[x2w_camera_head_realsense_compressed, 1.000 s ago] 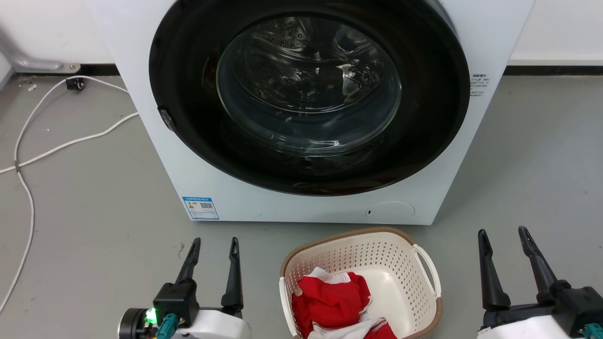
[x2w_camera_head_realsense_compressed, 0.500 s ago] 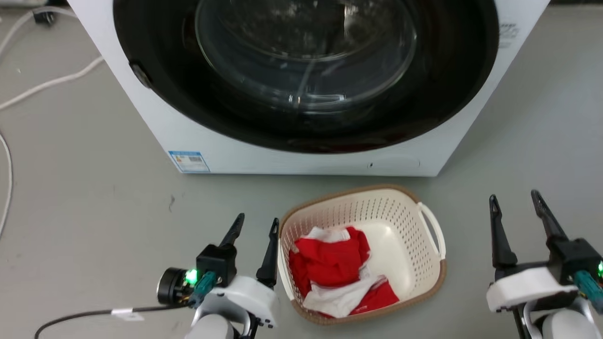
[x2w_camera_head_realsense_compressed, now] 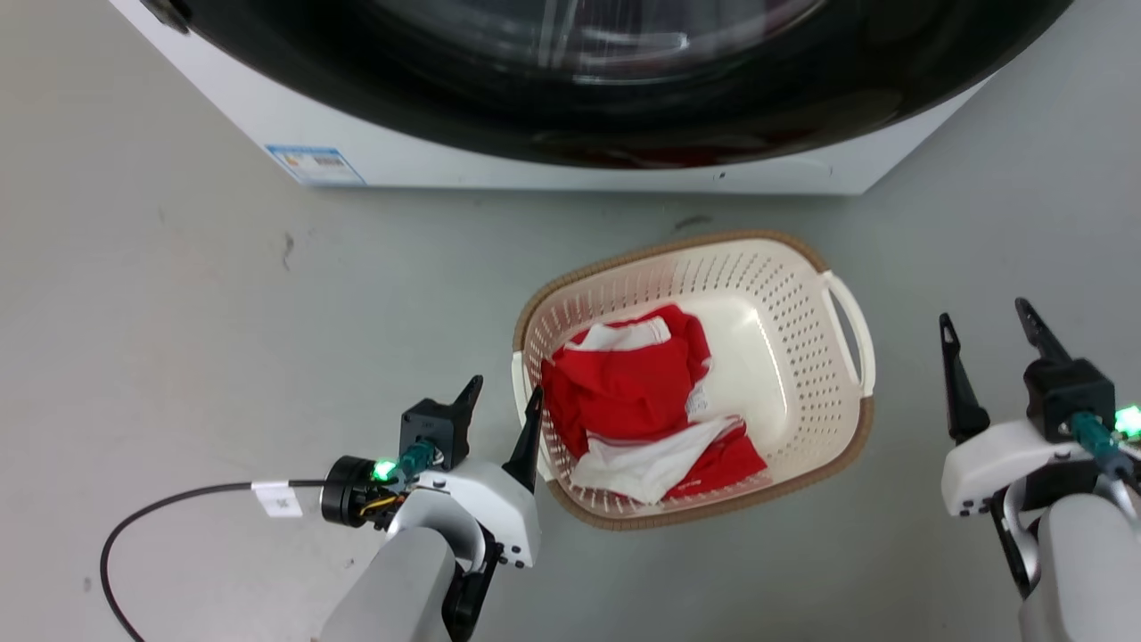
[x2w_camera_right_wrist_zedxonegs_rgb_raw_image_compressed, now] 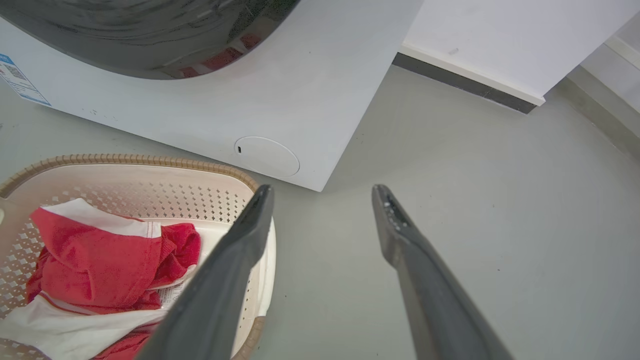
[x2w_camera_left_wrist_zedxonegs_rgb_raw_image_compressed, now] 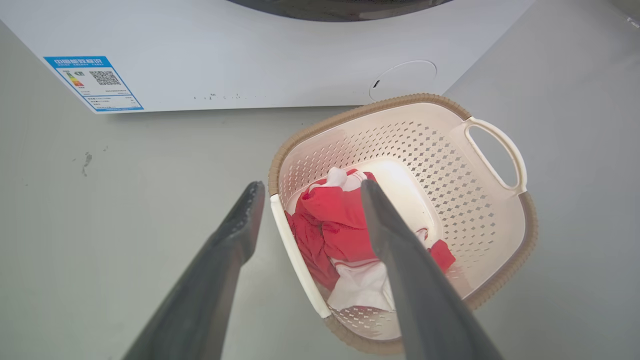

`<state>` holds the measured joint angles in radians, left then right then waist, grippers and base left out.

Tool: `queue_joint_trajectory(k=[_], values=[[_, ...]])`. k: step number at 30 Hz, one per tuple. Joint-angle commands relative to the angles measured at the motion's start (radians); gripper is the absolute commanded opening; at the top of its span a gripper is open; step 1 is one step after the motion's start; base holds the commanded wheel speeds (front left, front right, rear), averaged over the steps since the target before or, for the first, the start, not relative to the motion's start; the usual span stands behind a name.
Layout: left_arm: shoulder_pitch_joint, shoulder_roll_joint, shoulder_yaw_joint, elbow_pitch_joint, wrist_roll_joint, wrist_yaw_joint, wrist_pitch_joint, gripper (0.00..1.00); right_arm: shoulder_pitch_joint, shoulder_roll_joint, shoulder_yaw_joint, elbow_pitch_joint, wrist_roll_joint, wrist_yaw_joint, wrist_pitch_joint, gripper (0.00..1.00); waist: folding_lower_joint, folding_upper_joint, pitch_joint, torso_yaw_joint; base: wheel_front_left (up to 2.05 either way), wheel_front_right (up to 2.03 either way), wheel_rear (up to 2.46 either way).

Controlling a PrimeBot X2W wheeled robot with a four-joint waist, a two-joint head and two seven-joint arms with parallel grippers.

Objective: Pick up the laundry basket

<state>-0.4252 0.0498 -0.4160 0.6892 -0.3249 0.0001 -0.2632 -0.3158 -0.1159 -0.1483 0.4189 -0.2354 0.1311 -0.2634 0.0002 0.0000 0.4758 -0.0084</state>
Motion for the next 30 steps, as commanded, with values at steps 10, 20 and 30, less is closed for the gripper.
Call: queue_joint_trajectory(k=[10, 20, 30], values=[[-0.102, 0.001, -0.036, 0.086, -0.055, -0.020, -0.002, 1.00, -0.172, -0.050, 0.032, 0.214, -0.045, -0.001, -0.002, 1.00, -0.0002, 0.0000, 0.184, 0.012, 0.00, 0.00, 0.00], [-0.146, 0.001, -0.069, 0.113, -0.092, -0.011, -0.002, 1.00, -0.319, -0.068, 0.046, 0.420, -0.100, -0.001, -0.002, 1.00, -0.0002, 0.0000, 0.270, 0.030, 0.00, 0.00, 0.00], [-0.205, 0.001, -0.106, 0.154, -0.128, -0.028, -0.002, 1.00, -0.456, -0.075, 0.037, 0.559, -0.157, -0.001, -0.002, 1.00, -0.0002, 0.0000, 0.341, 0.041, 0.00, 0.00, 0.00]])
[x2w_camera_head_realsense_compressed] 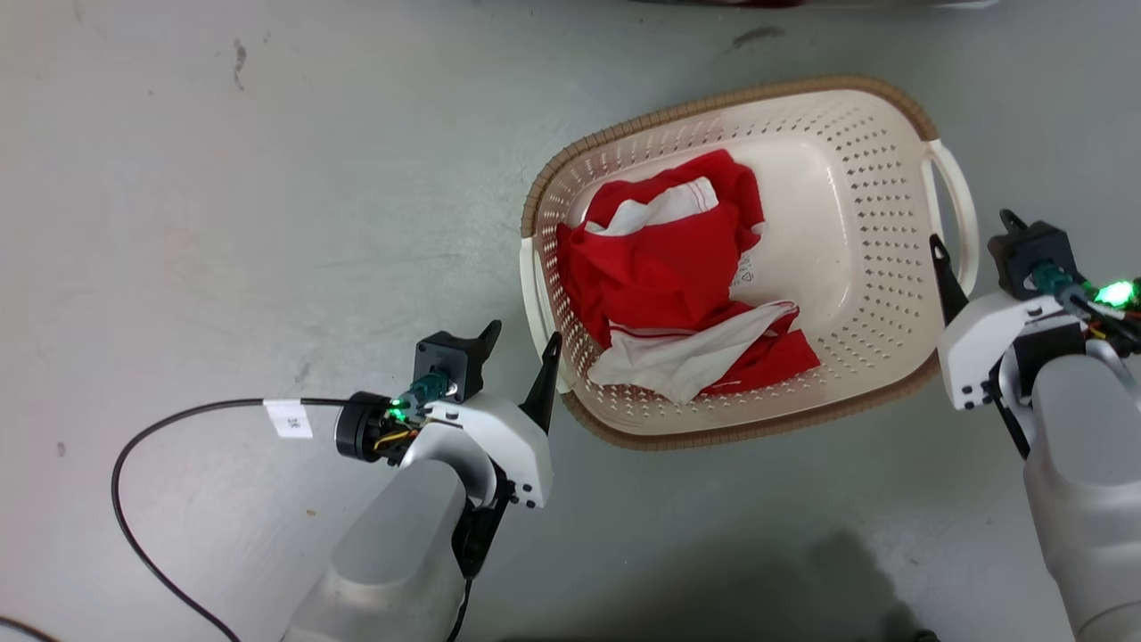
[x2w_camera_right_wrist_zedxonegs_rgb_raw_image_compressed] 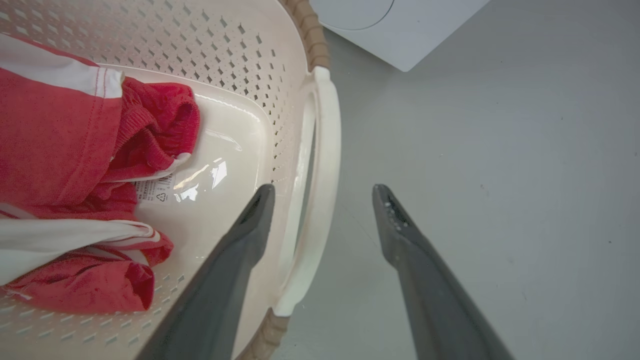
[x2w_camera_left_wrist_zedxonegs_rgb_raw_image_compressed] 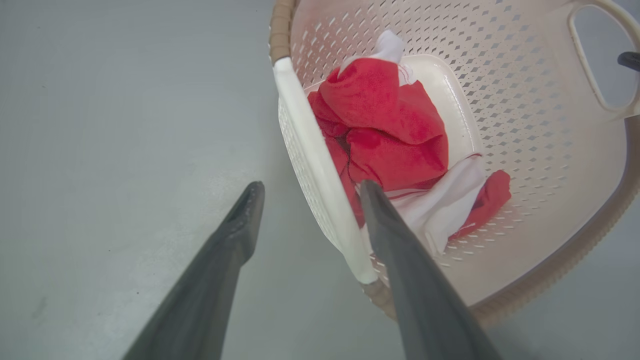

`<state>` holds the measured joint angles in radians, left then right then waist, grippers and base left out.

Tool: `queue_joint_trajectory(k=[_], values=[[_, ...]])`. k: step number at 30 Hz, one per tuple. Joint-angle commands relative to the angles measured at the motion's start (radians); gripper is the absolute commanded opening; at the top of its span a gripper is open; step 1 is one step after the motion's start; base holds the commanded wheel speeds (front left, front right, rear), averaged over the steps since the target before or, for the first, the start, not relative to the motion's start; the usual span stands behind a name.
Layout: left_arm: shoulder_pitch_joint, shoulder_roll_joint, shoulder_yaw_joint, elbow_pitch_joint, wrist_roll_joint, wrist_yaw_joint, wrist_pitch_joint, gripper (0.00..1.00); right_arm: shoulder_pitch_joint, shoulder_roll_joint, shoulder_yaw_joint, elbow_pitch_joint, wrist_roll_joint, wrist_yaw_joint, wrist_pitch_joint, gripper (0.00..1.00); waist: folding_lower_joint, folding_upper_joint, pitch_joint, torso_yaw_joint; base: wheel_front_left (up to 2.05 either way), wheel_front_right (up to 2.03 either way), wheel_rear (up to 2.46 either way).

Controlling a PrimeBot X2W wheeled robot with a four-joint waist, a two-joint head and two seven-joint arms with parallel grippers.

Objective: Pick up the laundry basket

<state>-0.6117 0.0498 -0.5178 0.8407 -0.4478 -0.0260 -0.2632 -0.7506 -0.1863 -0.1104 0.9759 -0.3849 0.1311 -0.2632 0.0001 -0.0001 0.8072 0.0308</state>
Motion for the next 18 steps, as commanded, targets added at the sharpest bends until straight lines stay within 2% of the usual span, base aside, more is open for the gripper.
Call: queue_joint_trajectory(k=[1, 18], values=[[-0.018, 0.001, -0.004, 0.003, -0.005, -0.002, -0.002, 1.00, -0.021, -0.005, -0.001, 0.002, -0.007, -0.001, -0.002, 1.00, -0.0001, 0.0001, 0.009, 0.002, 0.00, 0.00, 0.00], [-0.108, 0.002, -0.057, 0.080, -0.086, -0.009, -0.002, 1.00, -0.144, 0.014, -0.019, 0.135, -0.080, -0.001, -0.002, 1.00, -0.0001, 0.0001, 0.091, -0.001, 0.00, 0.00, 0.00]])
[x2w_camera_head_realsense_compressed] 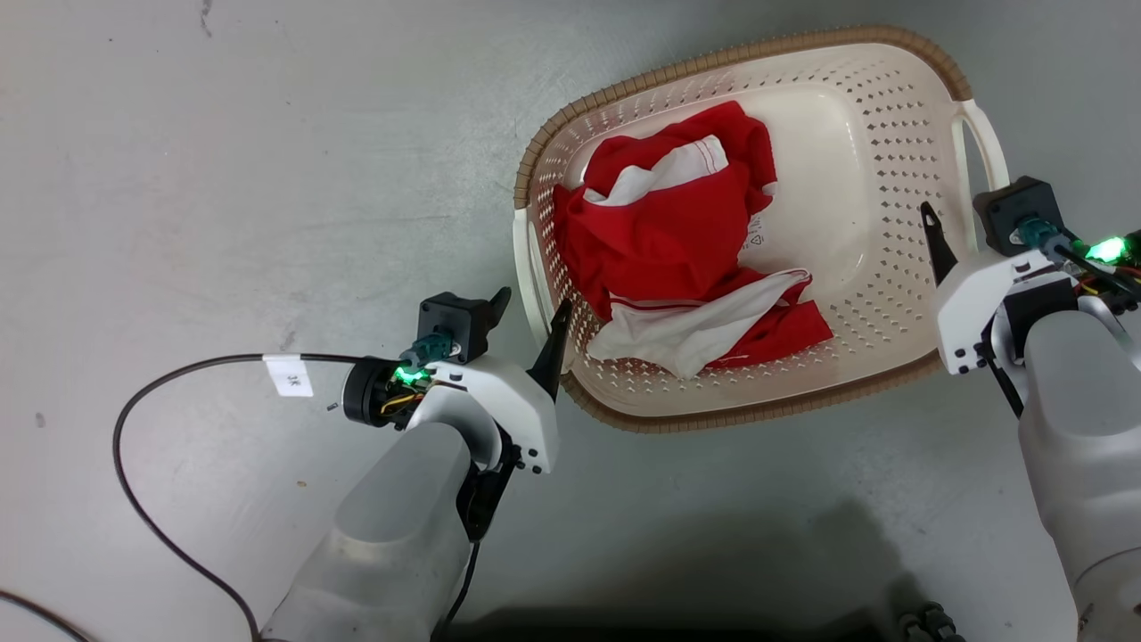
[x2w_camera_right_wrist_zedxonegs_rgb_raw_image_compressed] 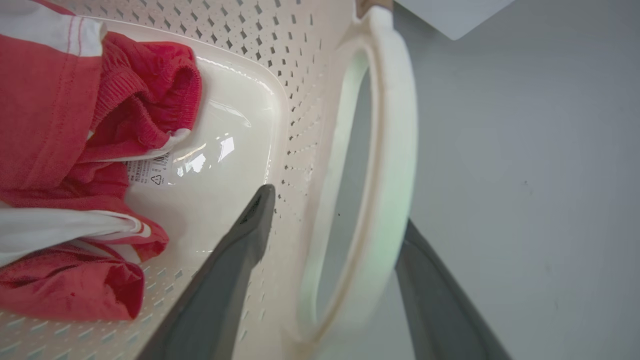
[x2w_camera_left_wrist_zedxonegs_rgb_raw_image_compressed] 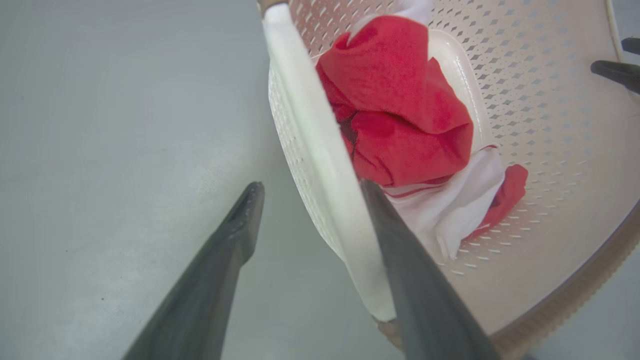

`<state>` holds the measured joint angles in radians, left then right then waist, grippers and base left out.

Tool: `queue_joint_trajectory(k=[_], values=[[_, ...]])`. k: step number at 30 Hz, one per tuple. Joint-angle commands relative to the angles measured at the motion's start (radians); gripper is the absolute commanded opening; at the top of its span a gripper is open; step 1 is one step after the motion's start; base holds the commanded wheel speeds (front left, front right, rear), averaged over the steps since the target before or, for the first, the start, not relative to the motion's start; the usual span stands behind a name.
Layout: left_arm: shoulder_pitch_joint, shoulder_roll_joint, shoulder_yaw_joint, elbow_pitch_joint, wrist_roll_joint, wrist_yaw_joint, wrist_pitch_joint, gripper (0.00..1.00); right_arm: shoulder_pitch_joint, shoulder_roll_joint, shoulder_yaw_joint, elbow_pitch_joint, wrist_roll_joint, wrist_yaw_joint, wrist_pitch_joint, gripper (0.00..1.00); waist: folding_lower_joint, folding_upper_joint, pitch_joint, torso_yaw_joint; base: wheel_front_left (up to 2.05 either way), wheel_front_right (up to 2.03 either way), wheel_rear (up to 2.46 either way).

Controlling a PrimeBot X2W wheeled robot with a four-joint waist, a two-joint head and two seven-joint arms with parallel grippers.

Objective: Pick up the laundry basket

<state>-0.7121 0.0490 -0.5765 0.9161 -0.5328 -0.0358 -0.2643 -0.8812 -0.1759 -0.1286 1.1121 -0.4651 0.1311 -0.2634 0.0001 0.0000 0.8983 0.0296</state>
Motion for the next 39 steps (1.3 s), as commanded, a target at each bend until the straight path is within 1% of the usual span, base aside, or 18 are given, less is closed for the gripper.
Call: queue_joint_trajectory(k=[1, 2, 3, 11, 20, 24, 39], values=[[-0.012, 0.002, -0.002, 0.008, -0.001, -0.001, 0.000, 0.91, -0.016, 0.005, -0.003, 0.005, -0.002, -0.001, -0.002, 0.34, -0.0001, 0.0000, 0.002, 0.000, 0.00, 0.00, 0.00], [-0.019, 0.002, -0.003, 0.005, 0.001, 0.002, -0.001, 0.25, -0.020, 0.006, -0.003, 0.010, -0.005, -0.001, -0.002, 0.00, -0.0001, 0.0000, 0.003, 0.001, 0.00, 0.00, 0.00], [-0.020, 0.003, -0.003, 0.005, 0.000, 0.001, -0.001, 0.00, -0.023, 0.009, -0.002, 0.020, -0.009, -0.001, -0.002, 0.00, -0.0001, 0.0000, 0.004, 0.002, 0.00, 0.00, 0.00], [-0.019, 0.003, -0.010, 0.009, 0.004, -0.002, -0.001, 0.00, -0.012, 0.016, -0.007, 0.025, -0.014, -0.002, -0.002, 0.00, -0.0001, 0.0000, -0.021, 0.005, 0.00, 0.00, 0.00], [0.009, 0.002, -0.013, 0.031, -0.012, -0.001, -0.002, 0.00, 0.035, 0.038, -0.005, 0.061, -0.024, -0.002, -0.002, 0.00, -0.0001, 0.0000, -0.115, -0.001, 0.00, 0.00, 0.00], [0.019, 0.002, -0.010, 0.059, -0.025, -0.007, -0.002, 0.00, 0.062, 0.055, -0.002, 0.080, -0.025, -0.001, -0.002, 0.00, -0.0001, 0.0000, -0.174, -0.007, 0.00, 0.00, 0.00], [0.057, 0.003, 0.000, 0.254, -0.059, -0.042, -0.003, 0.00, 0.178, 0.108, 0.014, 0.162, -0.019, -0.001, 0.010, 0.00, -0.0001, 0.0000, -0.455, -0.037, 0.00, 0.00, 0.00]])
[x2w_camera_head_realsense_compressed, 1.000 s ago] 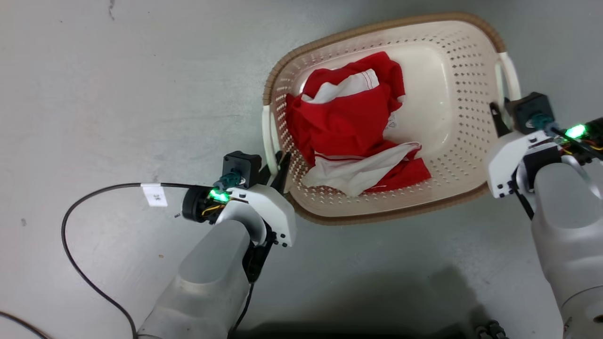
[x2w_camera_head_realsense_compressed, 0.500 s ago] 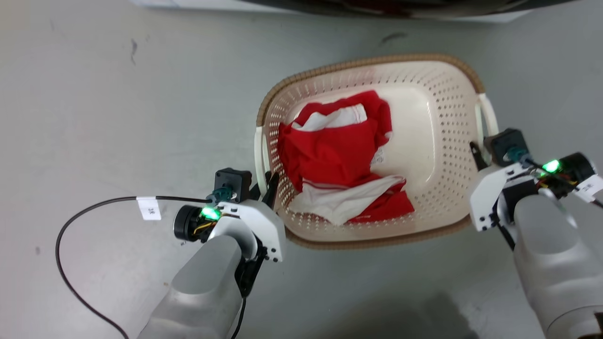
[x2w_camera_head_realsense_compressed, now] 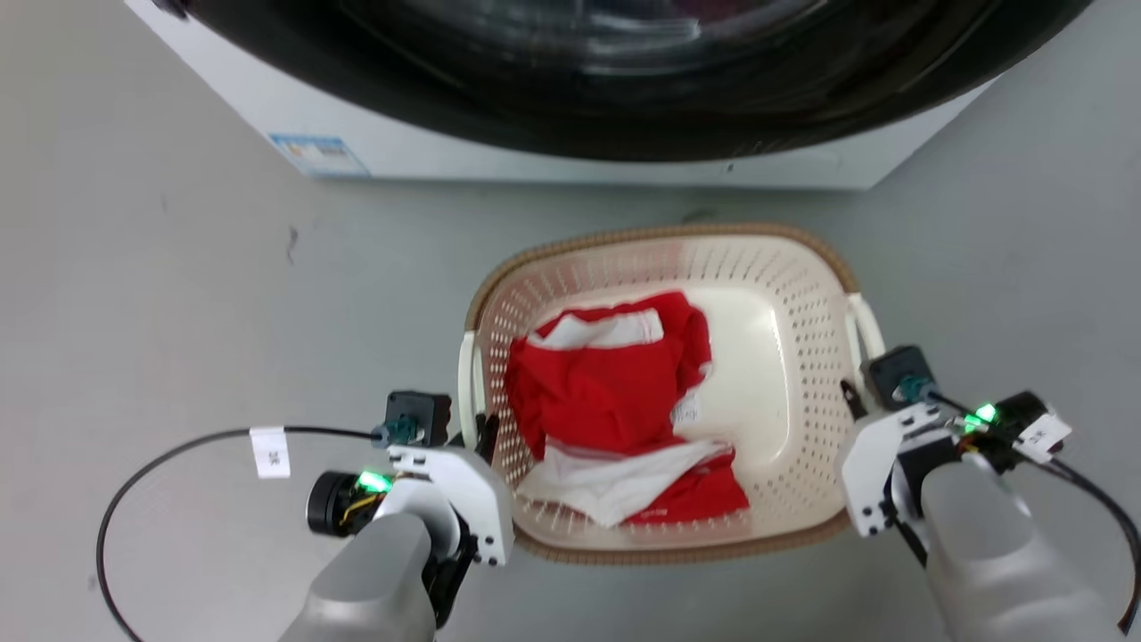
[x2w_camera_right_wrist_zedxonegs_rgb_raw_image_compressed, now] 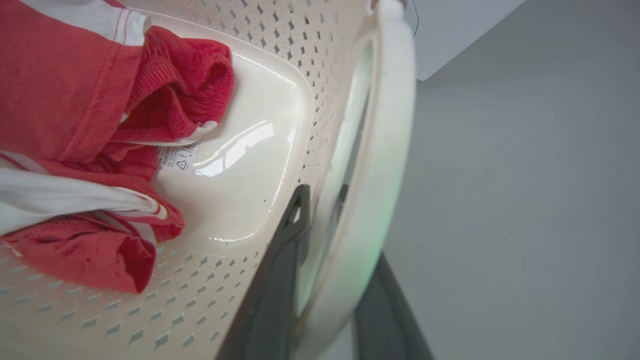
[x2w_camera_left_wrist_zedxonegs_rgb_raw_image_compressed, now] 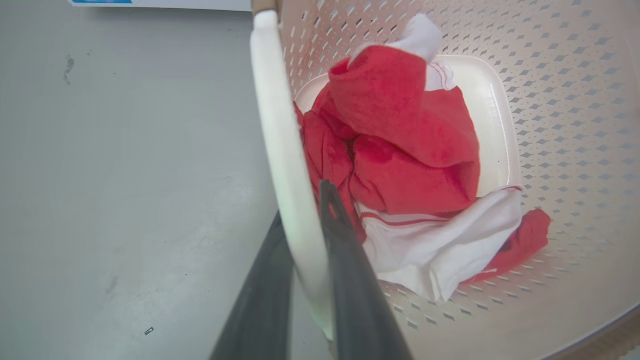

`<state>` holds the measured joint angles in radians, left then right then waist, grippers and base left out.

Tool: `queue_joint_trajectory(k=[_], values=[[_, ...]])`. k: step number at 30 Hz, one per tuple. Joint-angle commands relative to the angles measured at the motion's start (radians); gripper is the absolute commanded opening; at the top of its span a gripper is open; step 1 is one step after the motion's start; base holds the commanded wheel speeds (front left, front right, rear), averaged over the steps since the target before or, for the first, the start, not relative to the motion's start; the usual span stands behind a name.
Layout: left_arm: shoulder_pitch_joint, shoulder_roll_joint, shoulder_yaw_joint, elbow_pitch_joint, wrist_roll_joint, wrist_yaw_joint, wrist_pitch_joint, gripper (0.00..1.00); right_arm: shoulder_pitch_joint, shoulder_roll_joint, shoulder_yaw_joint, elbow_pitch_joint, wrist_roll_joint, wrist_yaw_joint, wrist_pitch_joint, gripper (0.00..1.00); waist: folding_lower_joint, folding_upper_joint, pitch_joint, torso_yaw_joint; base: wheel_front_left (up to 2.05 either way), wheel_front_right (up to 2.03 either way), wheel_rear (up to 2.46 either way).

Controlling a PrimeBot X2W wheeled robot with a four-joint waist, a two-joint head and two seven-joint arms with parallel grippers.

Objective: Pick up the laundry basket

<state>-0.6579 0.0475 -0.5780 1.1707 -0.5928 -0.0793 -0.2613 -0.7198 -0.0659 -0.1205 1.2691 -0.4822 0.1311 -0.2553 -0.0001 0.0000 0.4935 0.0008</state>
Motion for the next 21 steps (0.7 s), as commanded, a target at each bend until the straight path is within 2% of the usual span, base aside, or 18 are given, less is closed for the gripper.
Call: queue_joint_trajectory(k=[1, 11, 21], values=[[0.010, 0.005, -0.001, 0.010, -0.001, -0.003, -0.006, 0.00, 0.028, 0.000, 0.009, 0.008, -0.001, -0.001, 0.006, 0.00, 0.0001, 0.0000, -0.071, -0.008, 0.00, 0.00, 0.00], [0.068, 0.008, -0.036, 0.088, -0.032, -0.025, 0.042, 0.00, 0.134, 0.012, 0.075, 0.020, 0.041, -0.001, 0.061, 0.00, 0.0001, 0.0000, -0.245, 0.005, 0.00, 0.00, 0.00], [0.093, 0.035, -0.067, 0.109, -0.026, -0.034, 0.110, 0.00, 0.230, 0.011, 0.277, 0.021, 0.263, 0.000, 0.126, 0.00, 0.0001, 0.0000, -0.378, 0.030, 0.00, 0.00, 0.00]])
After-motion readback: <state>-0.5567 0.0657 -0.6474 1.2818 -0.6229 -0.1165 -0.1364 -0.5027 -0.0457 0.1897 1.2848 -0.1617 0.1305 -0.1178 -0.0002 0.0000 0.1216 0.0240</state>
